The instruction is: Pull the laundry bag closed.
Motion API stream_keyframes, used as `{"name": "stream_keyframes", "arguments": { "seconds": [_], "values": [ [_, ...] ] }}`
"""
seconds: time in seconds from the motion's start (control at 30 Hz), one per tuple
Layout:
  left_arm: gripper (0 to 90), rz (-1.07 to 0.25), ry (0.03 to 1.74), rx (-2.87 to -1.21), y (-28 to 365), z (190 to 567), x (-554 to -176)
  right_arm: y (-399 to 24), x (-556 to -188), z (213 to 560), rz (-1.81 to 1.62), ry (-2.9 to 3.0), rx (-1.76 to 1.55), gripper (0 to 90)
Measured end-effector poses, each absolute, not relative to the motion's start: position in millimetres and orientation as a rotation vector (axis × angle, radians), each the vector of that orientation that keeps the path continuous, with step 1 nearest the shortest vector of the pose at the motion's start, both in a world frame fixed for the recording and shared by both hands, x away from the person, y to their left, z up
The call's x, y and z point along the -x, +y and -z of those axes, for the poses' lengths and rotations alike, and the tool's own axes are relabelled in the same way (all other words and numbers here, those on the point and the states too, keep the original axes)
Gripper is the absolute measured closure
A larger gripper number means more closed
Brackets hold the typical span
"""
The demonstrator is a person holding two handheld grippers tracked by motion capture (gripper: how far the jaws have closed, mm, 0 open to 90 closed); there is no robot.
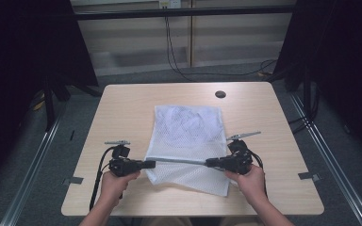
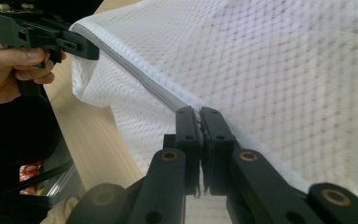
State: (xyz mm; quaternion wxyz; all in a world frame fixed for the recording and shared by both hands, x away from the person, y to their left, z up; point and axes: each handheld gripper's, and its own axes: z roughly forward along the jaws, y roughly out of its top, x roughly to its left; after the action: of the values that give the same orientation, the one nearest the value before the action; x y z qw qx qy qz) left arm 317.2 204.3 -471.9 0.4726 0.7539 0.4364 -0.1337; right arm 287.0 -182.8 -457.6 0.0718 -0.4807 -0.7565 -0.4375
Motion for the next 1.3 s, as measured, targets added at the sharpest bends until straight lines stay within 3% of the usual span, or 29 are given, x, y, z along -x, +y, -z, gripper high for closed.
{"name": "stream_keyframes", "arguments": {
  "seconds": [1.3],
  "values": [
    [88.0,0.323,1.074,-1.828,205,470,-316,-219,-275,458,1.299,-2.276,1.531,86.9]
  ]
}}
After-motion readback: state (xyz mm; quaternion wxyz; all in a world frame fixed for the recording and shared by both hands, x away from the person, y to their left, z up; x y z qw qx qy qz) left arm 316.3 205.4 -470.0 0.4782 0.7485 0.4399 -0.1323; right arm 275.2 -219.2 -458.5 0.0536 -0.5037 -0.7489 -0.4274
